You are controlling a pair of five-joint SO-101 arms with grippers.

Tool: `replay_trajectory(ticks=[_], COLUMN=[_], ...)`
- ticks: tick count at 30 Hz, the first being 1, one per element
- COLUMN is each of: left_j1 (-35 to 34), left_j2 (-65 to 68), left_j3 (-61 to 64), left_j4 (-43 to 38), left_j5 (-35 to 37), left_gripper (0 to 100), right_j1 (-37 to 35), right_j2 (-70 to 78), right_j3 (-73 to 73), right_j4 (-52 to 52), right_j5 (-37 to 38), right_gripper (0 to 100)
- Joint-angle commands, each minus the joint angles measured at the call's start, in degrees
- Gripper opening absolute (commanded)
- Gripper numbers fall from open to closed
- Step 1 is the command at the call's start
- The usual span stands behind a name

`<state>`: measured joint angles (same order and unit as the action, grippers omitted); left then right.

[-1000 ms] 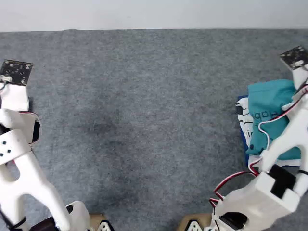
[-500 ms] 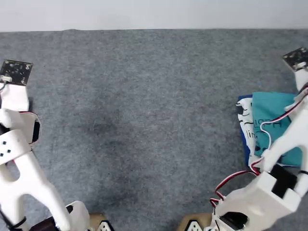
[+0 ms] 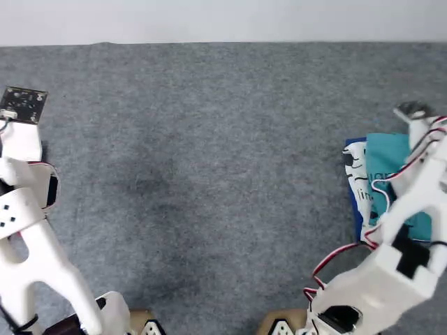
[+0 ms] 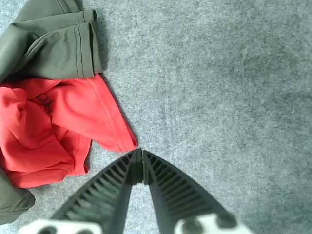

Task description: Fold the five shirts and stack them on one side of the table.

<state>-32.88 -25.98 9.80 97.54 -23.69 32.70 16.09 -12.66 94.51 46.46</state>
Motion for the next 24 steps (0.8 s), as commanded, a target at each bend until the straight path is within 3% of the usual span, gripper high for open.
replay_trajectory(ticks=[1,8,15,19,24], left_j1=[-0.1,-0.1,-0.1,-0.1,-0.1], left_j2=[-1.8,-1.7,-1.7,-1.7,-1.7], left_j3=[-0.2,-0.1,1.9,1.9,1.9], left_j4=[0.4,0.4,0.4,0.3,0.4], left_j5=[-0.6,-0.6,-0.6,-0.6,-0.6], left_gripper=[1,1,1,1,1], right_j1=[-1.1,-1.8,-2.2,-3.9,-4.1], right_j2=[2.5,6.5,-3.7,-8.8,-8.9], right_j3=[0.9,2.6,2.5,2.4,3.3], right_j4=[-2.0,7.7,8.2,1.4,-15.7], right_j5=[-3.2,-1.0,-0.1,1.5,1.4], right_gripper=[0.9,0.9,0.9,0.9,1.0])
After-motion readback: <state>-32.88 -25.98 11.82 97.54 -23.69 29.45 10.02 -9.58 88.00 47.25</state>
